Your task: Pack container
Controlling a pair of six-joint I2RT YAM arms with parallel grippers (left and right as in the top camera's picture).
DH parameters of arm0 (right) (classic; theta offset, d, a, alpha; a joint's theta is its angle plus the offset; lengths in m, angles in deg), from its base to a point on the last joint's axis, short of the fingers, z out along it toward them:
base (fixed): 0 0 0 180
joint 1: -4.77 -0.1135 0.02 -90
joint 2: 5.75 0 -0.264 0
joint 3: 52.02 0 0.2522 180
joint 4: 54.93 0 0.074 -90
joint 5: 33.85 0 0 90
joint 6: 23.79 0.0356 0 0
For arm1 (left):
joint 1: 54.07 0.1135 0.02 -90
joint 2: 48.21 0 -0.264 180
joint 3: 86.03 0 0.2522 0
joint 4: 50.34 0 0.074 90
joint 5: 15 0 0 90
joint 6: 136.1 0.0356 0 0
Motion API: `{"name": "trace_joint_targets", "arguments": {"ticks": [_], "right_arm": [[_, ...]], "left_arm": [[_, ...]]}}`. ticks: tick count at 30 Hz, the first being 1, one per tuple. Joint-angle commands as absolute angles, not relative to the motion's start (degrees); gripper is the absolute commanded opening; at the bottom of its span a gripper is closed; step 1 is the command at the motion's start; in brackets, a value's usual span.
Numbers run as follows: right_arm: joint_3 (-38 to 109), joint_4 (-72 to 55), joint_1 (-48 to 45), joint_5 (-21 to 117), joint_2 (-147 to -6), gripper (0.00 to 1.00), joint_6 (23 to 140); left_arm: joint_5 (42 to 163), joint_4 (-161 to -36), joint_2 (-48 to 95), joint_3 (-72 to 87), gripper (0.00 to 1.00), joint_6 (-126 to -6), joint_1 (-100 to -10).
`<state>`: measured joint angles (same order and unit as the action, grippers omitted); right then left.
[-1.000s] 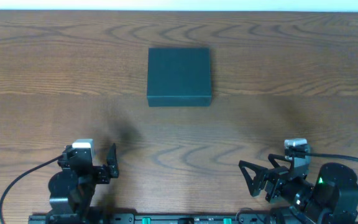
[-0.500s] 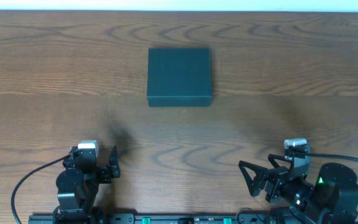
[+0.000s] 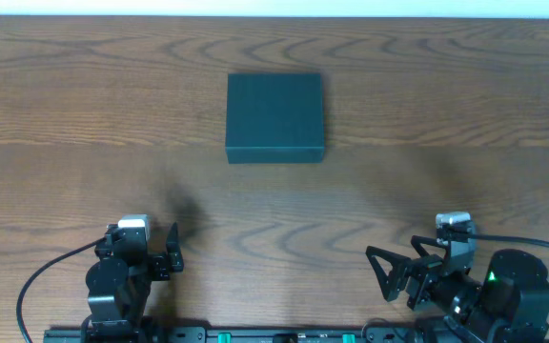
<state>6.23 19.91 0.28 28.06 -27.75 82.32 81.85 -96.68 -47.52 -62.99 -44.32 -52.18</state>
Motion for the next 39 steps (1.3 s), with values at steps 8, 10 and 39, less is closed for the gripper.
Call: {"name": "trace_joint_targets", "arguments": {"ticks": [8,10,39], "right_arm": [[6.3,20.0,-0.3,27.6,-27.5,0.99,82.9],[6.3,20.0,-0.3,27.6,-27.5,0.99,82.9],[-20.3,2.0,-6.3,55.6,-6.0,0.99,73.8]], "left_arm": [[81.0,-96.6,-48.0,-63.6,0.95,-43.5,-51.8],[81.0,-96.6,-48.0,-63.6,0.95,-43.5,-51.8],[81.0,-96.6,-48.0,-63.6,0.95,-43.5,-51.8]]}}
